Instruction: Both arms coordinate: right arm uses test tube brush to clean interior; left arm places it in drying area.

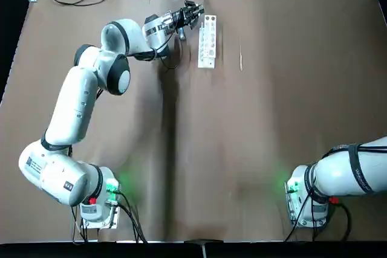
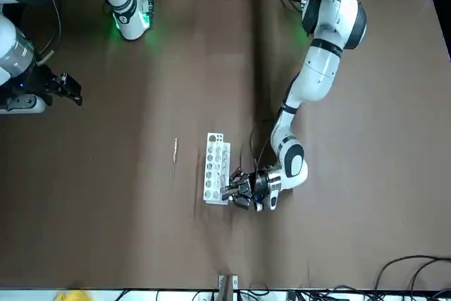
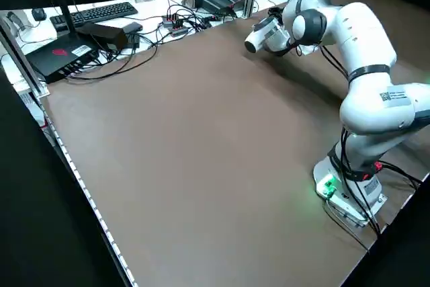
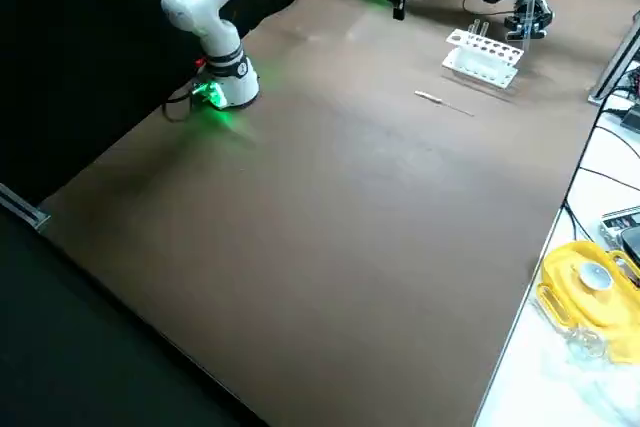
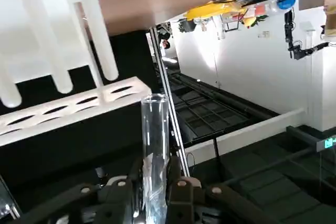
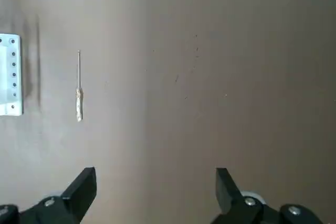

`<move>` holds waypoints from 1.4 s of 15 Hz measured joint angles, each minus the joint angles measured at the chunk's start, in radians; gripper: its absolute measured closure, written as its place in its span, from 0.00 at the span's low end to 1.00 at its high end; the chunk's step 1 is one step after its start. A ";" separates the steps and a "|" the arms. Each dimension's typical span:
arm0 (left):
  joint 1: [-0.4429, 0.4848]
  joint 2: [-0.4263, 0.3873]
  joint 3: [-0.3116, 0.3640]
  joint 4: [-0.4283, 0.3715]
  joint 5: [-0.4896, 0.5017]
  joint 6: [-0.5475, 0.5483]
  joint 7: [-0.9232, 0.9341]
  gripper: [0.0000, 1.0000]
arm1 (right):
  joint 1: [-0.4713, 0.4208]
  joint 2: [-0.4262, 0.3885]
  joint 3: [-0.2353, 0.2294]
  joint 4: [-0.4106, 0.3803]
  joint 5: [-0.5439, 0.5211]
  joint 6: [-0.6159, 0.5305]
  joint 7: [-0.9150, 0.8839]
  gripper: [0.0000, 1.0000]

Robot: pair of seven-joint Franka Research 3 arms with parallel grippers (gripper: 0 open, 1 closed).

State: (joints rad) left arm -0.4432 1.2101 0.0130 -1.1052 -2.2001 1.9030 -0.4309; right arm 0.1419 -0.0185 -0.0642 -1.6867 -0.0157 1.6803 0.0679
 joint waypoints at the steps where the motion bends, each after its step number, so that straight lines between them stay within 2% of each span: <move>1: 0.000 0.000 0.000 0.000 -0.006 0.002 0.006 0.77 | 0.000 0.000 0.000 0.000 0.000 0.000 0.000 0.00; 21: -0.015 0.026 0.008 0.015 -0.008 0.016 0.013 0.77 | 0.005 0.002 0.001 0.000 0.000 0.016 0.000 0.00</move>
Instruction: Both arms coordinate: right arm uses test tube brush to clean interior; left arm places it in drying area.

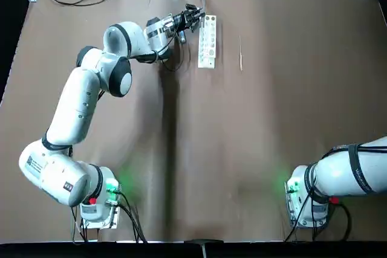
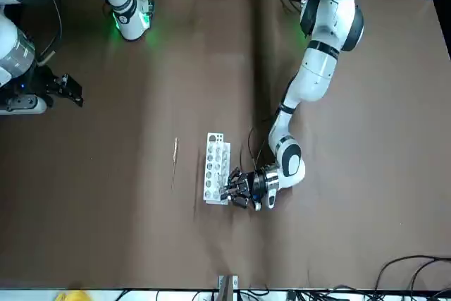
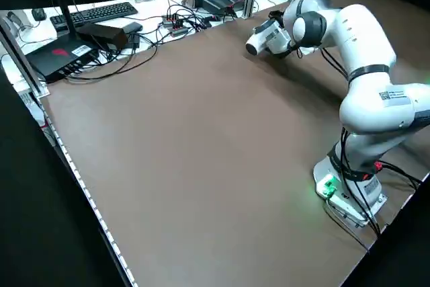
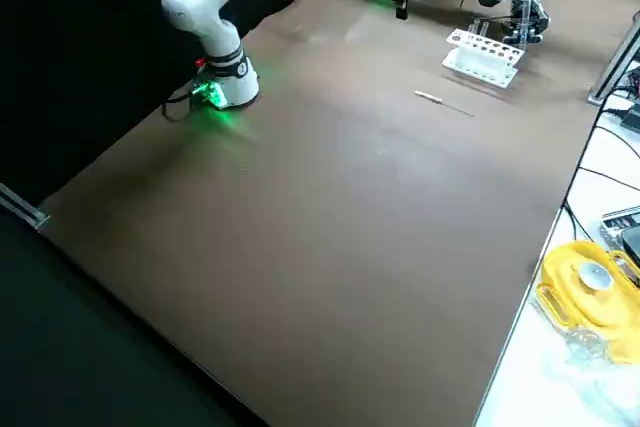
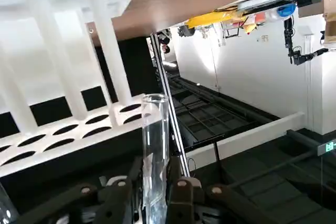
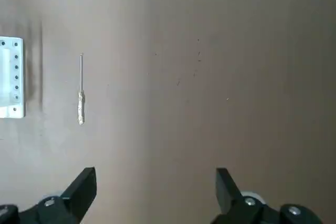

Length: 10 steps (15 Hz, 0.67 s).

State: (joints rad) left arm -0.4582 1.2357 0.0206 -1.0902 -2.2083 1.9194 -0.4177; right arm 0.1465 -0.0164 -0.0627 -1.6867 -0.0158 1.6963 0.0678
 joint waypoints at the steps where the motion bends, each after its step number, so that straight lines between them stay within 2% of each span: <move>1: 0.000 0.000 0.003 0.000 0.000 0.000 0.000 0.77 | 0.000 0.000 0.000 0.000 0.000 0.000 0.000 0.00; 10: -0.001 0.000 0.006 0.009 0.000 0.000 -0.007 0.77 | 0.004 0.001 0.000 0.000 0.000 0.000 0.000 0.00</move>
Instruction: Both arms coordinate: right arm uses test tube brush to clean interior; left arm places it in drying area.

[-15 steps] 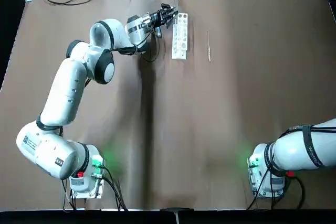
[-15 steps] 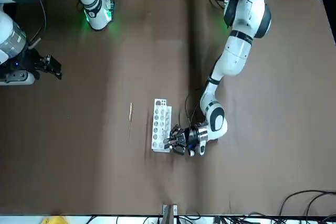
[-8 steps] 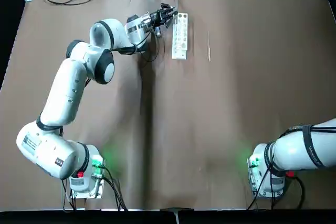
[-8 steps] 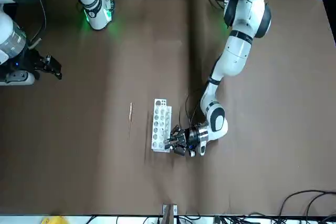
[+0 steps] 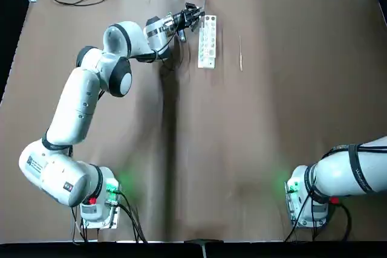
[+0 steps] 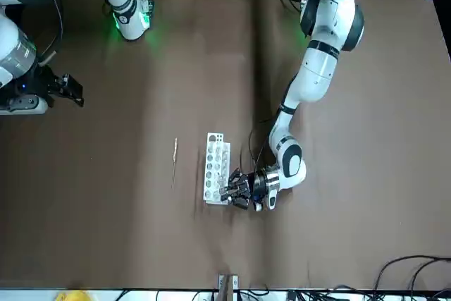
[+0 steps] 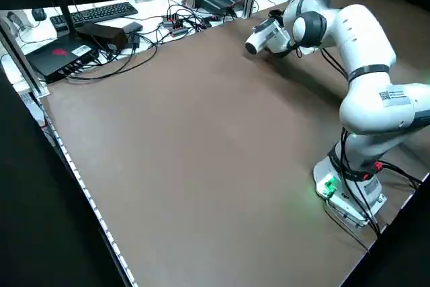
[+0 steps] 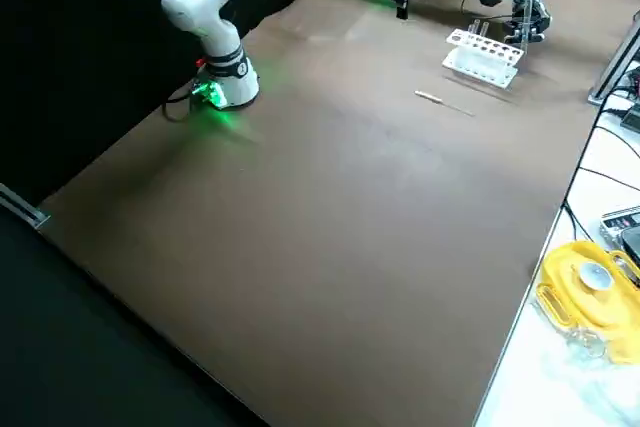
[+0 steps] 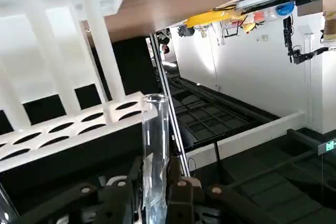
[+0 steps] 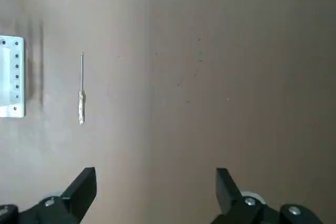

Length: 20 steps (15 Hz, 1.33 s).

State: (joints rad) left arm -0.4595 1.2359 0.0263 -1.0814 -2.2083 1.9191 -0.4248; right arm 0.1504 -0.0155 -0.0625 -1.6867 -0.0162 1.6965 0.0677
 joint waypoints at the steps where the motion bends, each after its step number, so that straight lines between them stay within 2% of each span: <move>1: 0.000 0.000 0.000 0.002 0.000 -0.001 -0.004 0.77 | 0.002 0.000 0.000 0.000 0.000 0.001 0.000 0.00; 20: -0.005 0.000 0.020 0.006 0.000 -0.029 -0.007 0.77 | 0.009 0.000 0.001 0.000 0.000 0.007 0.000 0.00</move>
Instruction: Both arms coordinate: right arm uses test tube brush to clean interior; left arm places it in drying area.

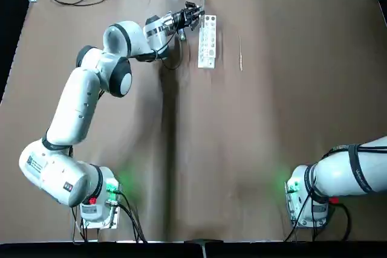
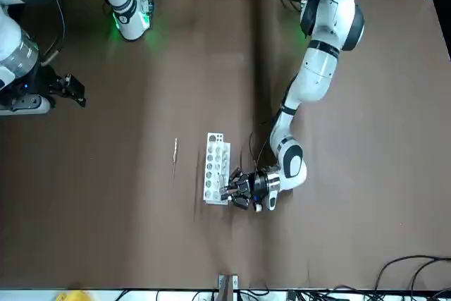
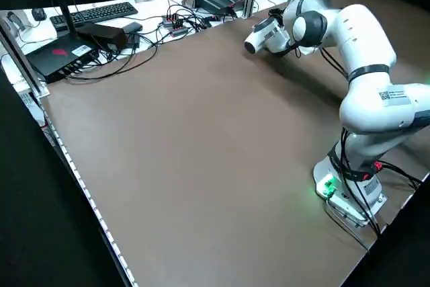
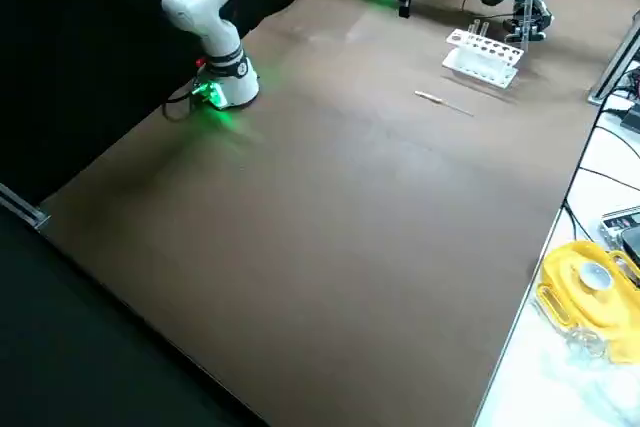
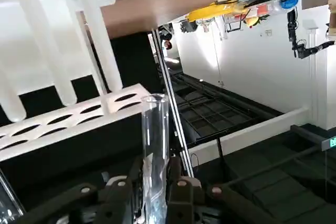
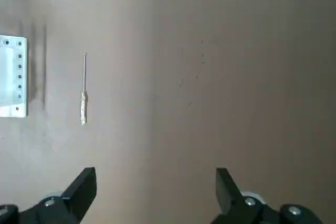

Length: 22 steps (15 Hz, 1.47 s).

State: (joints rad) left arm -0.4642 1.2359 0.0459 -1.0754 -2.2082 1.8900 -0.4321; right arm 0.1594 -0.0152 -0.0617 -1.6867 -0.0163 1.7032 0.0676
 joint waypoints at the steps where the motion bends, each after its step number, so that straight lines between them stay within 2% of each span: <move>1: -0.001 0.000 0.007 0.000 0.000 -0.008 -0.001 0.77 | 0.001 0.000 0.000 0.000 0.000 0.000 0.000 0.00; 22: -0.012 0.000 0.016 -0.001 0.031 -0.033 -0.033 0.77 | 0.002 0.000 0.000 0.000 -0.001 0.000 0.000 0.00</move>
State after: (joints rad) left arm -0.4759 1.2360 0.0618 -1.0762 -2.1772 1.8570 -0.4653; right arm 0.1609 -0.0151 -0.0618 -1.6867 -0.0169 1.7036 0.0676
